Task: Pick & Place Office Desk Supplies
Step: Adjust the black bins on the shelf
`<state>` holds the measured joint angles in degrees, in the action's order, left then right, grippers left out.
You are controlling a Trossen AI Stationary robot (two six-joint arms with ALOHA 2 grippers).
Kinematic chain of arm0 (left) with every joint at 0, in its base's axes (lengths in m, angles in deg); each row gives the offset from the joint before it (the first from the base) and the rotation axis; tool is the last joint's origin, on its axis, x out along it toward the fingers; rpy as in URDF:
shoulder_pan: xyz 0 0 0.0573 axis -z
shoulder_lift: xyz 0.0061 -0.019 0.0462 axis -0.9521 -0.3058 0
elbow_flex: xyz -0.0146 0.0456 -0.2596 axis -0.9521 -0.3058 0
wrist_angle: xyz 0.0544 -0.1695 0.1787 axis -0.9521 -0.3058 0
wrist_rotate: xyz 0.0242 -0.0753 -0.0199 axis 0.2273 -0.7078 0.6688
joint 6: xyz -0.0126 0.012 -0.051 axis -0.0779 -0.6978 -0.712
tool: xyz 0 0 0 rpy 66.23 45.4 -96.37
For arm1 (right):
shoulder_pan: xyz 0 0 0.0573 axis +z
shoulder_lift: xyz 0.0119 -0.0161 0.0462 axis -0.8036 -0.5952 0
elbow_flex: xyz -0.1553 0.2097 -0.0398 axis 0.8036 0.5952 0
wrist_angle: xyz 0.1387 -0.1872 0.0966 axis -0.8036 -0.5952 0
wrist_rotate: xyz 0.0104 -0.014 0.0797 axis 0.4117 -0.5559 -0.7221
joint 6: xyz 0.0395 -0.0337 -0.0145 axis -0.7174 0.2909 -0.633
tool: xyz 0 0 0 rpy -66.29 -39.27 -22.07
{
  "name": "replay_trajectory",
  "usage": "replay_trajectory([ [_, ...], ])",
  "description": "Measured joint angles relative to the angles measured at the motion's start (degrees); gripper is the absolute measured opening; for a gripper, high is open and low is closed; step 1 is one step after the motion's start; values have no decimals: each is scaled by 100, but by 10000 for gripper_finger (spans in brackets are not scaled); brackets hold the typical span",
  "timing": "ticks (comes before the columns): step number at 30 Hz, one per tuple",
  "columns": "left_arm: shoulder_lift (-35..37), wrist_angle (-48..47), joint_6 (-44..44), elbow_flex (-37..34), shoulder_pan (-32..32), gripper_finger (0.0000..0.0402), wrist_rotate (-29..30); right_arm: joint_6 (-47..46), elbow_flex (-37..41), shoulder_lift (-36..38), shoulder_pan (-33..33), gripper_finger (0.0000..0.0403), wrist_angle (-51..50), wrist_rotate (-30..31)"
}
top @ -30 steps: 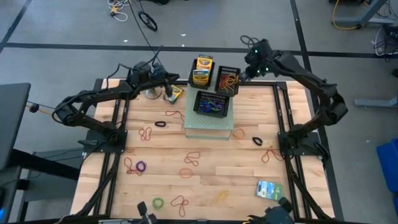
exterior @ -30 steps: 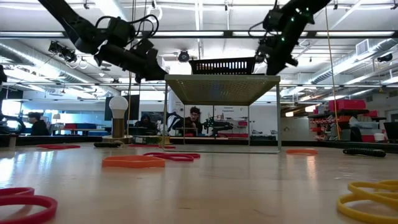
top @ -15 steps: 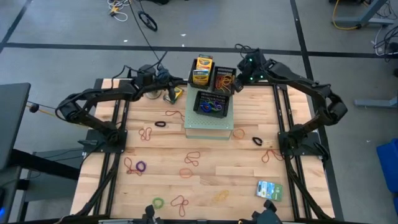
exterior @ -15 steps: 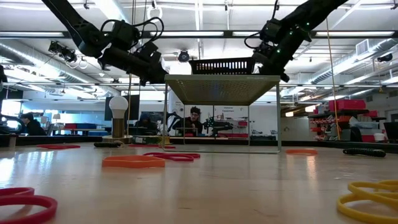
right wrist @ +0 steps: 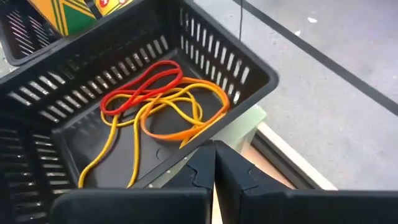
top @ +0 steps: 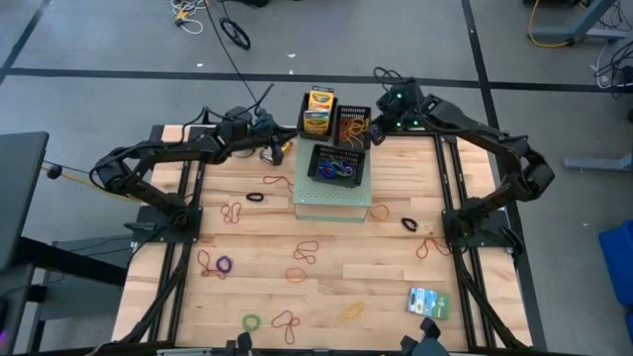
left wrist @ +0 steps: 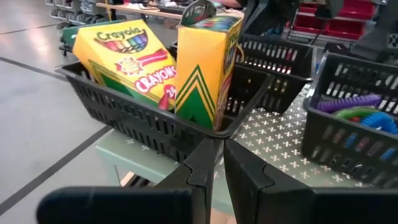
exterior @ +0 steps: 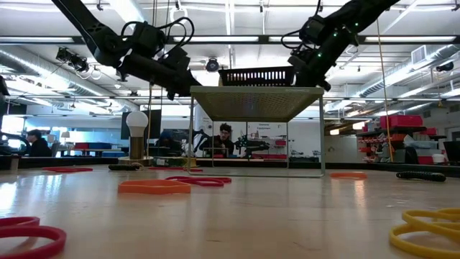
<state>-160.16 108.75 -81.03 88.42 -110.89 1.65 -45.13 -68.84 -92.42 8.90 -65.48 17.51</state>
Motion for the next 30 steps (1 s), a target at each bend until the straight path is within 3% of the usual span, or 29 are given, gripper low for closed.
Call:
replay_trajectory([
  [13, 321, -702, -40, 0, 33, 42, 23, 286, 0, 154, -2, 9, -103, 100],
  [19, 247, -719, -83, 314, -579, 42, 405, 420, -2, 360, -13, 9, 23, 310],
  [24, -234, -742, -305, 764, -1038, 40, -554, 495, -2, 368, -11, 9, 98, 314],
  [30, -687, -750, -375, 1060, -896, 40, -1202, 539, -2, 366, -13, 9, 246, 313],
])
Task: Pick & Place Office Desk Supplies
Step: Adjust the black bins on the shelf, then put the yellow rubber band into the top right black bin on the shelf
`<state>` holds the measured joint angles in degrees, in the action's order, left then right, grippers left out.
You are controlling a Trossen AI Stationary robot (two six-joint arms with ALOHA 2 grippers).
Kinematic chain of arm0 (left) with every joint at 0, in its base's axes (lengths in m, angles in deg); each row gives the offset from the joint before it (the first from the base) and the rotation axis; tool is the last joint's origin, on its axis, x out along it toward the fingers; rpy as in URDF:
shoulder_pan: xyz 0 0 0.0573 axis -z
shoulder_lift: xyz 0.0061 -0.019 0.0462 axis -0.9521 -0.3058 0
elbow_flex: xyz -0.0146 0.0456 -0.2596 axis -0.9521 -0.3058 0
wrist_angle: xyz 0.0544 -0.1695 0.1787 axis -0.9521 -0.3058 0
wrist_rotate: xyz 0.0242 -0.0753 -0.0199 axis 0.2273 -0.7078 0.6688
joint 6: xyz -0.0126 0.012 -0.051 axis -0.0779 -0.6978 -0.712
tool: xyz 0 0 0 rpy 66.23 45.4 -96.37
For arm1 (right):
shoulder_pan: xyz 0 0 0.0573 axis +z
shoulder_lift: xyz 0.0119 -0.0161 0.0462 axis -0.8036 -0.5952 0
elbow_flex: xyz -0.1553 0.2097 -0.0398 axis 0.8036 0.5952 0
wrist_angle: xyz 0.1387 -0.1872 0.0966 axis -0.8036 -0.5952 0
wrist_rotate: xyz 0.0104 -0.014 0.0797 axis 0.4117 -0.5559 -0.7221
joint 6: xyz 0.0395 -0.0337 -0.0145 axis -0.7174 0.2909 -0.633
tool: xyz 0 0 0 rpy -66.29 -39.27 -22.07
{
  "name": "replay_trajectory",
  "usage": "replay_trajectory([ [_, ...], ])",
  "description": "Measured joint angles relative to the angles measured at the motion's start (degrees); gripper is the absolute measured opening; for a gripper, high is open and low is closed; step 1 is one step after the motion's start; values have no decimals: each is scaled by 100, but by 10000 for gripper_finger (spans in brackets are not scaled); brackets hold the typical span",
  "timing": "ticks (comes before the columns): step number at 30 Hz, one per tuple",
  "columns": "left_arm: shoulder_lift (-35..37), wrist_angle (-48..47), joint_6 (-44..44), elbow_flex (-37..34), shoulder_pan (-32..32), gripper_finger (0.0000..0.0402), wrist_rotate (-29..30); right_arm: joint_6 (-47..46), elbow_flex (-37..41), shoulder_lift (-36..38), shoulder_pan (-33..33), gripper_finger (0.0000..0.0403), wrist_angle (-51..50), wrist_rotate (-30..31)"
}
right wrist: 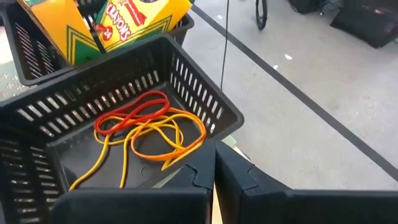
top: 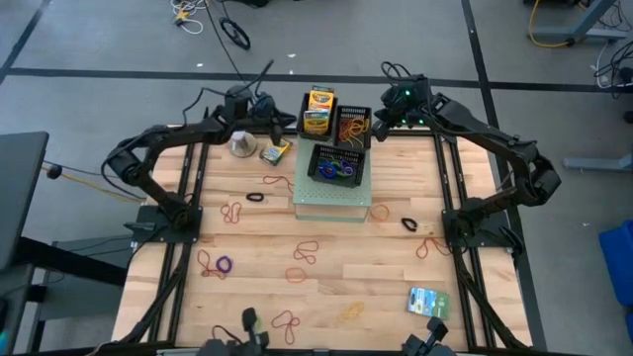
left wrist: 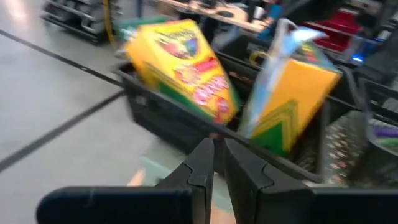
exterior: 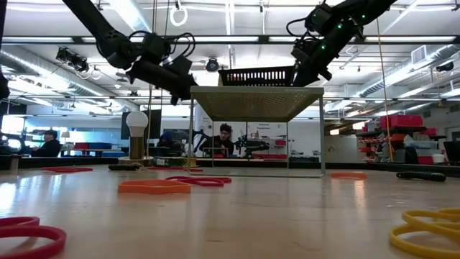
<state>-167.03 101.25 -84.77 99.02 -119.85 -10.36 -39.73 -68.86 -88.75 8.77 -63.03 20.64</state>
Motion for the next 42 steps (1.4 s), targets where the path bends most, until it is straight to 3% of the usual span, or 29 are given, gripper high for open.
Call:
replay_trajectory([
  [12, 2, -250, -94, 4, 387, 40, -96, 50, 0, -2, 0, 9, -3, -14],
  [19, 288, -967, 150, 2, 403, 40, 18, 68, -1, -4, 0, 9, 0, -22],
  [23, 472, -1090, 479, 2, 244, 40, 467, 135, -2, -7, -19, 9, 148, -29],
  [27, 364, -965, 533, 170, -216, 38, 492, 197, -4, -7, -55, 9, 381, -27],
  [35, 59, -988, 1159, 599, -570, 25, -400, 221, -7, 120, 38, 9, 183, -69],
  [42, 354, -653, 1424, -119, -64, 17, -414, 57, 290, 1013, 894, 4, -195, 282],
])
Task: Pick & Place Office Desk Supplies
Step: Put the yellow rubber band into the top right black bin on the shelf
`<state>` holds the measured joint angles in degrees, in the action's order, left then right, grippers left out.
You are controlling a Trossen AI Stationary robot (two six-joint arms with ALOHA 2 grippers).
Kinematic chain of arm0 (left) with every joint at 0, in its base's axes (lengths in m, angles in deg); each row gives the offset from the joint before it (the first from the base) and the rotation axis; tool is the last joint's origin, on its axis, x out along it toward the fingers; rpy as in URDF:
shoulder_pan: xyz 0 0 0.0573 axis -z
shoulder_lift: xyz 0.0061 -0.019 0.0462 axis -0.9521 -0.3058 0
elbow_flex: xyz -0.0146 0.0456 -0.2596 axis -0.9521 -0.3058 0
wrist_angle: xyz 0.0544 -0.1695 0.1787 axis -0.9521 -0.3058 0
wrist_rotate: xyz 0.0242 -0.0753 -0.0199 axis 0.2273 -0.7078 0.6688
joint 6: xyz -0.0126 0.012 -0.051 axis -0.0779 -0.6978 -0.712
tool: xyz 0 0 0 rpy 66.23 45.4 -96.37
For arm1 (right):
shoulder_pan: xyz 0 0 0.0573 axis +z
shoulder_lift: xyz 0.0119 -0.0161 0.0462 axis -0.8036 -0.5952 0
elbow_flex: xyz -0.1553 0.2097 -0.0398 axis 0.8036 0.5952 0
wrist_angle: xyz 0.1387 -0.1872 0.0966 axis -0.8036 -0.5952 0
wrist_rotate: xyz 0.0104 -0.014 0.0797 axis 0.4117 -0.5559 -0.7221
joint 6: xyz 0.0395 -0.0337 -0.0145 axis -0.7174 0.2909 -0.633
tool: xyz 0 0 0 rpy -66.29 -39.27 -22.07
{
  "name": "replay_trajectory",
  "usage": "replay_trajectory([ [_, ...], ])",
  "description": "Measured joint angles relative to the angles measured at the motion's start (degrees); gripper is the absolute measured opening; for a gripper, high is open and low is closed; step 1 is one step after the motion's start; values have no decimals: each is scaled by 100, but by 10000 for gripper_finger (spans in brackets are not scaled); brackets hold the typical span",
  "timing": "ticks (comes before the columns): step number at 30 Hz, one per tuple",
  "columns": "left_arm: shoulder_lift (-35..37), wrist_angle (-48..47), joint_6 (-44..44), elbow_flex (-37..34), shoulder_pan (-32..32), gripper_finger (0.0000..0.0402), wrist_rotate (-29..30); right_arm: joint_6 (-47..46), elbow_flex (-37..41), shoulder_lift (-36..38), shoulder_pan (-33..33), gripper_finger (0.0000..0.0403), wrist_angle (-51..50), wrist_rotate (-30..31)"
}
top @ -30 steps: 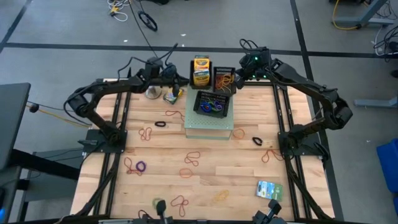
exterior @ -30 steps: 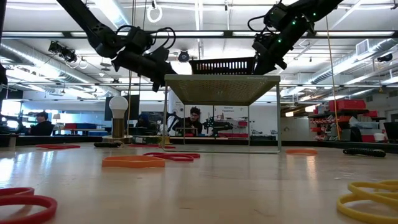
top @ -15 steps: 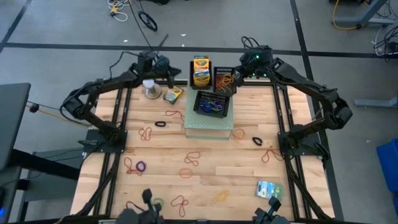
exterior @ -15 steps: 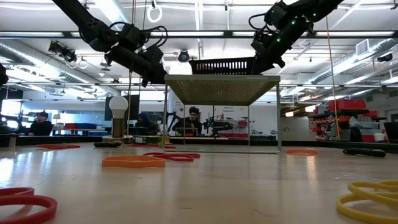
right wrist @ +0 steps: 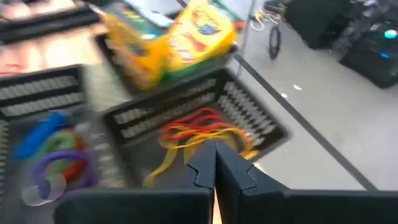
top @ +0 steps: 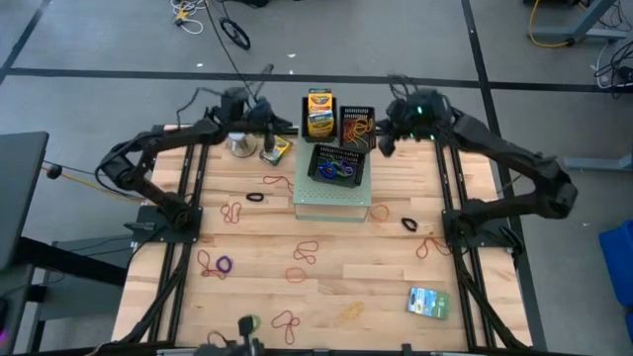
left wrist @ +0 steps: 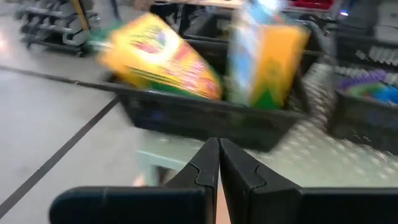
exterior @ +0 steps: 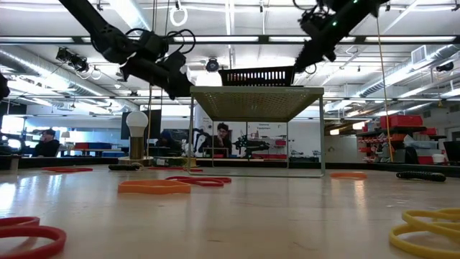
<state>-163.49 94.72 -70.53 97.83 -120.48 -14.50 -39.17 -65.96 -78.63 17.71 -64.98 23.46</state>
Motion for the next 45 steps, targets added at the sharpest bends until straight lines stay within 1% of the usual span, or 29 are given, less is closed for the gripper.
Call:
replay_trajectory([
  [4, 49, 1311, -285, -742, 413, 16, 196, -522, 846, 638, 700, 4, 294, 68],
  [7, 51, 2240, -635, -1218, 605, 16, 268, -1014, 1287, 1084, 1402, 4, 99, 661],
  [10, 54, 2928, -909, -1541, 759, 16, 271, -1708, 1402, 1379, 2211, 5, -563, 1381],
  [12, 69, 3209, -1001, -1716, 858, 16, 266, -2275, 1397, 1473, 2781, 6, -933, 1785],
  [14, 93, 3366, -1052, -1842, 945, 16, 266, -2780, 1397, 1484, 3330, 6, -1271, 2060],
  [17, 205, 3451, -1066, -1991, 1070, 17, 319, -3661, 1395, 1388, 4024, 6, -1725, 2207],
  [20, 374, 3446, -1066, -2119, 1193, 17, 438, -4573, 1395, 1145, 4557, 8, -2117, 2322],
  [22, 506, 3444, -1066, -2196, 1246, 17, 436, -5091, 1395, 925, 4855, 16, -2339, 2349],
  [25, 688, 3419, -1081, -2274, 1277, 18, 428, -5648, 1395, 551, 5195, 41, -2540, 2256],
  [28, 762, 3422, -1217, -2266, 1276, 18, 423, -6023, 1395, 196, 5493, 74, -2619, 1808],
  [31, 768, 3417, -1167, -2266, 1308, 18, 432, -6299, 1395, -125, 5822, 108, -2700, 1323],
  [34, 768, 3416, -1116, -2266, 1391, 18, 420, -6493, 1395, -409, 6137, 136, -2771, 1220],
  [36, 768, 3414, -1105, -2266, 1482, 18, 421, -6572, 1440, -530, 6307, 151, -2653, 1211],
  [38, 768, 3414, -1101, -2266, 1603, 18, 425, -6576, 1690, -545, 6427, 159, -2199, 1278],
  [43, 768, 3411, -1075, -2266, 1957, 18, 426, -6407, 2691, -478, 6461, 159, -172, 1297],
  [45, 768, 3395, -1129, -2266, 2107, 18, 439, -6194, 2874, -486, 6490, 158, 327, 1121],
])
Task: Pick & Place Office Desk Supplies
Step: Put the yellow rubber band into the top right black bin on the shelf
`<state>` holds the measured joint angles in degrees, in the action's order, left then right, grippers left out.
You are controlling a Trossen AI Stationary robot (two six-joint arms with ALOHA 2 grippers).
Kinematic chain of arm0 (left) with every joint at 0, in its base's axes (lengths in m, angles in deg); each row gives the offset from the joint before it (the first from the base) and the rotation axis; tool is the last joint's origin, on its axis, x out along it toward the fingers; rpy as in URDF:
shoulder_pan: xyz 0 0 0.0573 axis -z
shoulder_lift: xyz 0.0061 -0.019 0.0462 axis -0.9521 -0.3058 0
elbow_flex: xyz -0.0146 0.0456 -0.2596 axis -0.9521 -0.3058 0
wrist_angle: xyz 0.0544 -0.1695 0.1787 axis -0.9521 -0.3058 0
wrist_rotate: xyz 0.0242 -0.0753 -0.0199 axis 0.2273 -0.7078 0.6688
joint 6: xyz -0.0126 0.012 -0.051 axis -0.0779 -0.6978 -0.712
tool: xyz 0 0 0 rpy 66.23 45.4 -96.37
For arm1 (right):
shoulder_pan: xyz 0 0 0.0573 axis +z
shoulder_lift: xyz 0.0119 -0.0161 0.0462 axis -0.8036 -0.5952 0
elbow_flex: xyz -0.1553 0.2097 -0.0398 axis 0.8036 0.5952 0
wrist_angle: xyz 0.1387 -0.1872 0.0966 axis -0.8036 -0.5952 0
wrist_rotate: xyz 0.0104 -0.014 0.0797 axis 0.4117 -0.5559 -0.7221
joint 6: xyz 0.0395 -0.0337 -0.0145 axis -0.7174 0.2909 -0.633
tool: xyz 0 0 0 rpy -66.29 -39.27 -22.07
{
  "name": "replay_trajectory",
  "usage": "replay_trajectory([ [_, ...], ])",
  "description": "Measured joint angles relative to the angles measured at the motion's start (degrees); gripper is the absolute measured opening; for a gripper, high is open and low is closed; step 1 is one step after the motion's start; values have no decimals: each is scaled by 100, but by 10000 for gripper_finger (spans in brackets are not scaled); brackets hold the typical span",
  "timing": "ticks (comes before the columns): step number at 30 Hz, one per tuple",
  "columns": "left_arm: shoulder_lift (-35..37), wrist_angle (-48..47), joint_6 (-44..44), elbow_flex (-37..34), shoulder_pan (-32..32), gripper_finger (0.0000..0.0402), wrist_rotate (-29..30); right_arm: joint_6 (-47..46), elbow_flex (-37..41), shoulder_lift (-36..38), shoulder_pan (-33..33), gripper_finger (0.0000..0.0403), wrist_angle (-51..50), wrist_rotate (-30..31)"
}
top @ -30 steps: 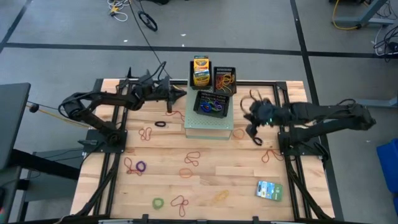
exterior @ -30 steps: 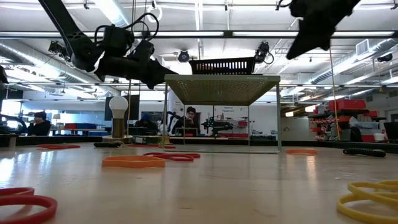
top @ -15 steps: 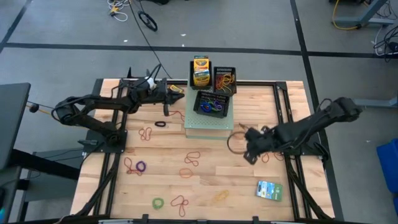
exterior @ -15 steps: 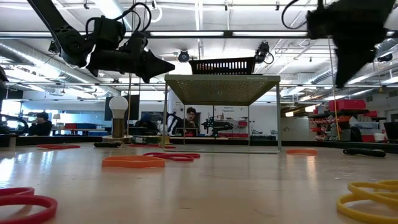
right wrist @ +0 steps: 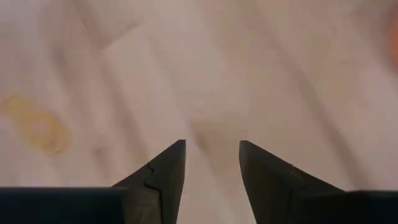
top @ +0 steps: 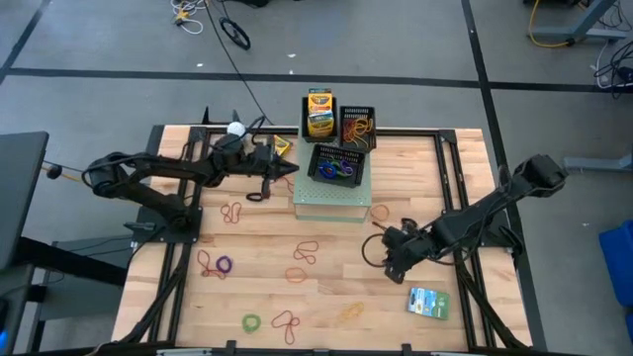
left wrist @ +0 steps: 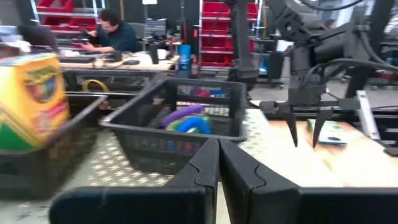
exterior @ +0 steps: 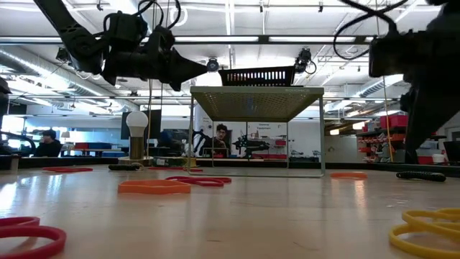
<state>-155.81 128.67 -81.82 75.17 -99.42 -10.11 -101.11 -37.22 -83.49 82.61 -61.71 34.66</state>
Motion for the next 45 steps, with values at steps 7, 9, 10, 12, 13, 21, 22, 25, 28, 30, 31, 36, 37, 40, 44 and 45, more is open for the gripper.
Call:
replay_trajectory([
  [7, -2, -387, 240, 0, 715, 18, 731, 992, -659, -791, 342, 158, 380, -188],
  [9, -2, -536, 329, 0, 877, 18, 832, 1186, -988, -1247, 467, 158, 354, -206],
  [10, -4, -601, 366, -1, 943, 18, 873, 1322, -1163, -1489, 529, 158, 377, -233],
  [12, -7, -435, 392, -109, 1046, 18, 906, 1579, -1527, -1948, 652, 158, 324, -262],
  [13, -6, -281, 376, -211, 1062, 18, 906, 1668, -1715, -2173, 691, 158, 373, -306],
  [21, -4, 1378, -128, -1273, 1191, 17, 1304, 2382, -2857, -3411, 804, 158, 347, -409],
  [22, -6, 1480, -155, -1339, 1191, 17, 1330, 2429, -2965, -3501, 799, 158, 330, -409],
  [25, -5, 1584, -220, -1455, 1191, 17, 1350, 2527, -3133, -3753, 761, 156, 327, -508],
  [28, -7, 1579, -280, -1491, 1191, 17, 1335, 2574, -3202, -3871, 699, 144, 296, -643],
  [30, -7, 1575, -296, -1491, 1196, 17, 1331, 2625, -3202, -3880, 666, 125, 265, -714],
  [31, -7, 1569, -293, -1491, 1196, 17, 1329, 2639, -3202, -3882, 651, 113, 253, -723],
  [36, -7, 1566, -414, -1491, 1189, 17, 1278, 2629, -3161, -3705, 505, 28, 206, -817],
  [37, -7, 1564, -536, -1491, 1179, 17, 1296, 2631, -3162, -3621, 471, 14, 204, -810],
  [40, -7, 1560, -1001, -1488, 1072, 17, 1445, 2640, -3165, -3212, 382, 11, 139, -802],
  [44, -7, 1567, -1391, -1488, 574, 16, 1501, 2730, -3164, -2536, 185, 5, -184, -555],
  [45, -7, 1582, -1468, -1486, 384, 16, 1447, 2790, -3165, -2321, 128, 4, -245, -409],
])
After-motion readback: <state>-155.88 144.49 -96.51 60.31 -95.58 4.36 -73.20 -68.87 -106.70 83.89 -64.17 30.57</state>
